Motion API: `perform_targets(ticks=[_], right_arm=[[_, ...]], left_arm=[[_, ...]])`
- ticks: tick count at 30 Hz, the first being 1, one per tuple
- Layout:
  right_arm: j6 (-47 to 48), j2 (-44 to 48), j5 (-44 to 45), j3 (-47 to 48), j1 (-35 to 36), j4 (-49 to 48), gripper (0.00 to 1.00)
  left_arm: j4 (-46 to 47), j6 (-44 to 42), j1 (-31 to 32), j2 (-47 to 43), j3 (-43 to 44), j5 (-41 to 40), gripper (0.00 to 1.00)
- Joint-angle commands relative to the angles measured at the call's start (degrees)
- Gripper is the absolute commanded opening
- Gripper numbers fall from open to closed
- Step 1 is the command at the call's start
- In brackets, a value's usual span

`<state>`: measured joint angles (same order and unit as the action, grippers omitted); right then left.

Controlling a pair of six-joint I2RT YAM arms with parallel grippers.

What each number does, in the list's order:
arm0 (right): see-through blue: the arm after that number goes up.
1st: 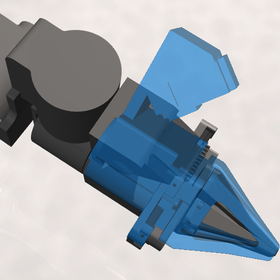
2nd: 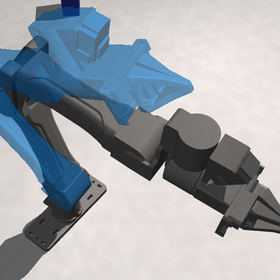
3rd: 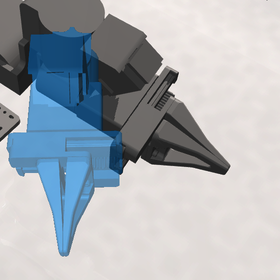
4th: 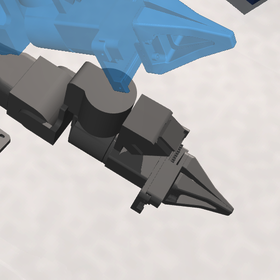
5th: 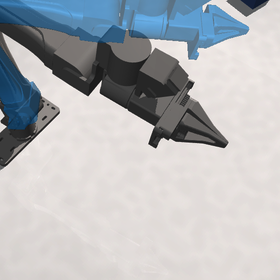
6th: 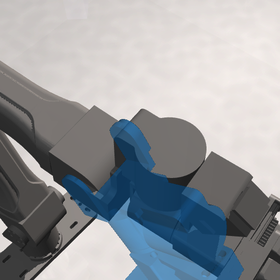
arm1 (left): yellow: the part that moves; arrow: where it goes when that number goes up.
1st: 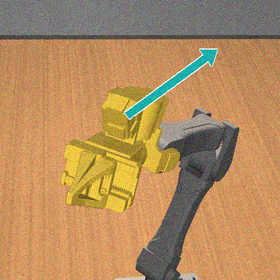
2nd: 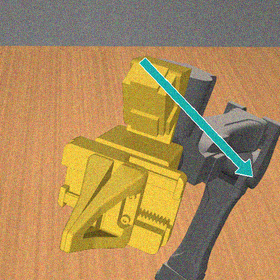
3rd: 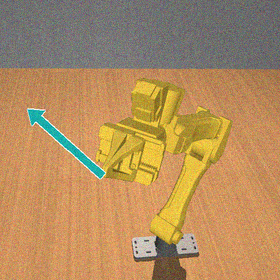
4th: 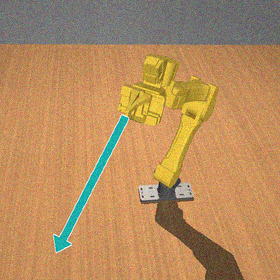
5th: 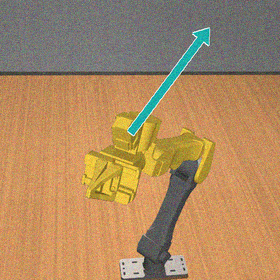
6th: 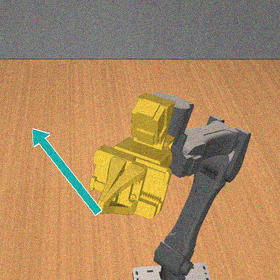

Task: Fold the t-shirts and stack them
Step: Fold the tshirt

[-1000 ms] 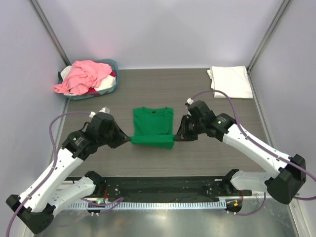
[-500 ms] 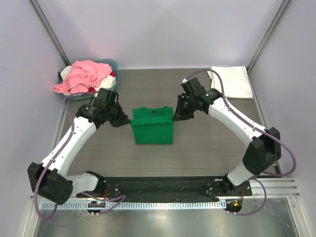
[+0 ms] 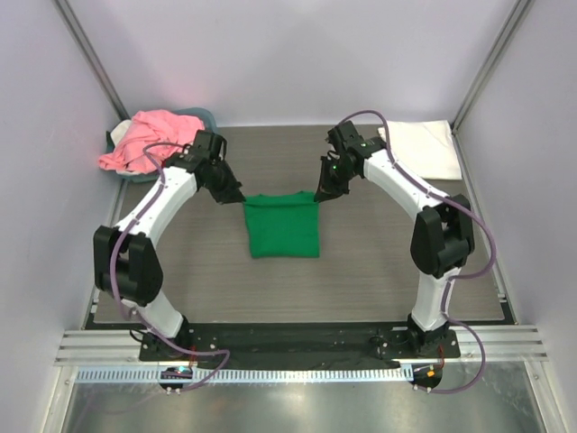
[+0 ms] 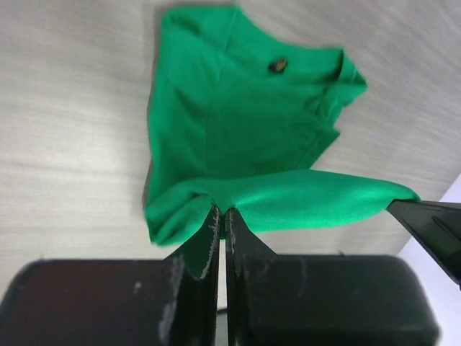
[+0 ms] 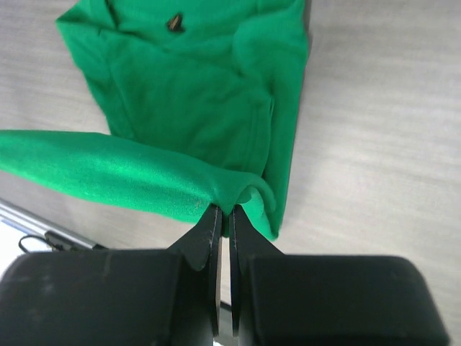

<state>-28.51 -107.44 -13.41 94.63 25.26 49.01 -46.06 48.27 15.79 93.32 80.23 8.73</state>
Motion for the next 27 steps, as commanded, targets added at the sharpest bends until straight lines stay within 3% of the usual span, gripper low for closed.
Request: perform_targets(ticks=[1, 7, 8, 9, 10, 12, 13, 16, 19, 20, 23, 24, 27], right_arm=[[3.02, -3.46, 1.02, 5.38, -2.4, 1.7, 0.01], [3.2, -13.66, -0.3, 16.8, -4.16, 3.27, 0.02], [3.29, -17.24, -0.65, 18.99, -4.34, 3.8, 0.09], [3.46, -18.76, -1.0, 23.36, -4.42, 4.24, 0.32], [3.55, -20.51, -0.57, 25.84, -4.43, 5.47, 0.42], [3.38, -24.29, 0.92, 34.08, -4.69, 8.19, 0.57], [3.29, -24.75, 1.54, 36.13, -4.69, 10.64, 0.58], [2.41, -20.37, 2.51, 34.15, -4.34, 10.14, 0.59], [2.15, -10.82, 2.08, 22.3, -2.5, 4.54, 0.59], [1.88, -8.51, 1.03, 18.7, -1.8, 2.68, 0.58], [-0.66, -0.86, -5.47, 4.81, 1.28, -4.96, 0.5], [-1.28, 0.55, -7.14, -0.36, 2.24, -6.55, 0.42], [-3.74, 2.85, -12.77, -6.63, 5.59, -12.52, 0.29]], left_arm=[[-0.07, -3.53, -2.34, 3.79, 5.63, -1.26, 0.02], [-1.66, -4.85, -4.63, 16.53, 14.24, -1.0, 0.06], [-2.01, -5.72, -5.15, 18.46, 15.91, -0.74, 0.09], [-2.8, -6.17, -5.42, 20.39, 19.58, -0.21, 0.27], [-4.98, -6.69, -5.51, 24.5, 22.4, 1.53, 0.43], [-8.76, -8.88, -5.77, 27.95, 28.46, 3.13, 0.56], [-10.78, -9.42, -5.77, 29.54, 34.15, 3.05, 0.57], [-13.26, -9.86, -4.81, 26.14, 35.62, 0.6, 0.59], [-12.04, -8.47, -3.23, 17.62, 29.13, -2.48, 0.57], [-10.03, -7.76, -2.01, 12.73, 23.28, -2.93, 0.57], [-4.41, -4.69, 1.33, 4.72, 11.32, -2.06, 0.51], [-2.82, -4.07, 2.13, 3.29, 8.31, -0.49, 0.5], [3.68, -1.87, 5.82, 0.73, 0.23, 1.81, 0.47]])
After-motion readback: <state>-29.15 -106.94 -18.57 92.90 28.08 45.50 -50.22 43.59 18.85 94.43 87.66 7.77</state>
